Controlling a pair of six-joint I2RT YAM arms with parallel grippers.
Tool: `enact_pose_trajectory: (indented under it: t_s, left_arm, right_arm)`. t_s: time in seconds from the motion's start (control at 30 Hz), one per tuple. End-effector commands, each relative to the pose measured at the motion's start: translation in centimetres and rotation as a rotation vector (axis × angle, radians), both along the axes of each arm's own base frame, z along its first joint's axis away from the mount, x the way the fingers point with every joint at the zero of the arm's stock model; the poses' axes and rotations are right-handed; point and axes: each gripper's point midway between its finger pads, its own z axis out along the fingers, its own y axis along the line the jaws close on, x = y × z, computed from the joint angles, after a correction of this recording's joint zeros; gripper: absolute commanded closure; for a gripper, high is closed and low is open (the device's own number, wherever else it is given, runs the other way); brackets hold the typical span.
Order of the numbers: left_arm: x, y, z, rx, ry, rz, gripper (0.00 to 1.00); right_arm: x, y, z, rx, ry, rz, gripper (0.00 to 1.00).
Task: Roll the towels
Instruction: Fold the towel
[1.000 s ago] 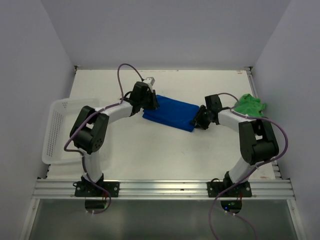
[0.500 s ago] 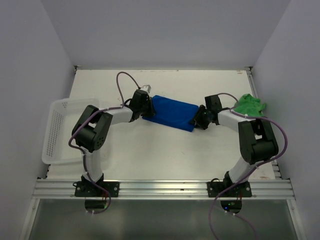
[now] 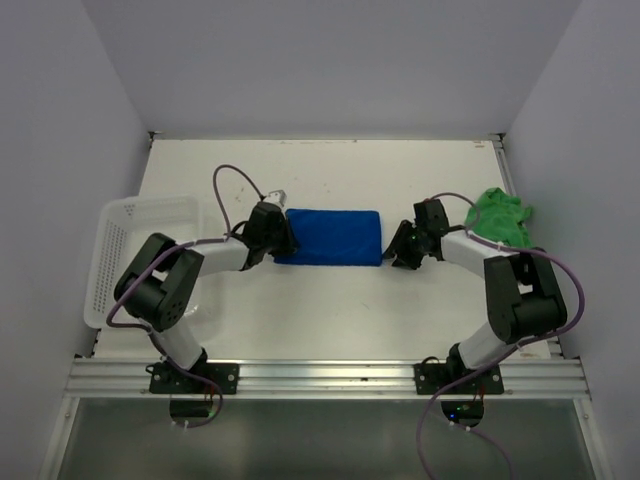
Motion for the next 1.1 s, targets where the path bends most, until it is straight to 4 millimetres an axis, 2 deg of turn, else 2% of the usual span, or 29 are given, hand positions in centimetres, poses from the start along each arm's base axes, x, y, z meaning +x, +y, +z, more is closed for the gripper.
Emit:
enact_pose_trajectory:
  t_s: [0.0,0.03,0.13,0.17,0.2,0.33,0.37,0.4,0.5,0.73,0.77,0.9,1.07]
  left_arm:
    - [-2.5,1.2,0.1,0.036,0.013,0.019,0.82]
    - [-3.0,1.2,0.2,0.037,0.015,0.015,0.83]
    - [-4.7,1.9,0.4,0.061,0.005,0.034,0.83]
    - [-5.3,1.9,0.9,0.063,-0.006,0.035,0.83]
    - [-6.1,2.3,0.4,0.074,0.012,0.042,0.82]
    - [-8.0,3.3,0.1,0.119,0.036,0.072,0.82]
    - [-8.2,3.3,0.5,0.115,0.023,0.072,0.82]
    - [-9.4,4.0,-0.4,0.135,0.062,0.083,0.82]
    - [-10.6,4.4,-0.6,0.123,0.064,0.093,0.82]
    - [-11.9,5.2,-1.4,0.134,0.081,0.096,0.82]
    - [-12.0,5.2,-1.2,0.131,0.075,0.097,0.82]
    - [-12.8,5.8,-1.4,0.127,0.073,0.102,0.82]
    - [-13.1,6.1,-1.4,0.131,0.071,0.104,0.82]
  right_arm:
    - [-2.3,0.0,0.0,0.003,0.013,0.080,0.57]
    - [-3.0,-0.1,-0.4,0.002,0.025,0.087,0.57]
    - [-3.8,-0.2,0.1,0.002,0.007,0.111,0.57]
    - [-4.0,-0.3,0.7,0.002,-0.008,0.115,0.57]
    - [-4.1,-0.3,1.1,0.002,-0.018,0.124,0.57]
    - [-3.6,0.1,3.6,0.011,-0.091,0.149,0.57]
    - [-3.3,0.4,4.2,0.021,-0.111,0.157,0.57]
    - [-3.2,1.0,4.8,0.040,-0.129,0.176,0.56]
    - [-2.0,2.3,6.3,0.055,-0.182,0.228,0.55]
    - [0.4,4.1,5.4,0.051,-0.192,0.290,0.54]
    - [0.6,4.3,4.5,0.043,-0.179,0.308,0.54]
    - [0.7,5.9,3.2,0.049,-0.171,0.375,0.53]
    - [1.0,6.2,1.8,0.017,-0.156,0.373,0.53]
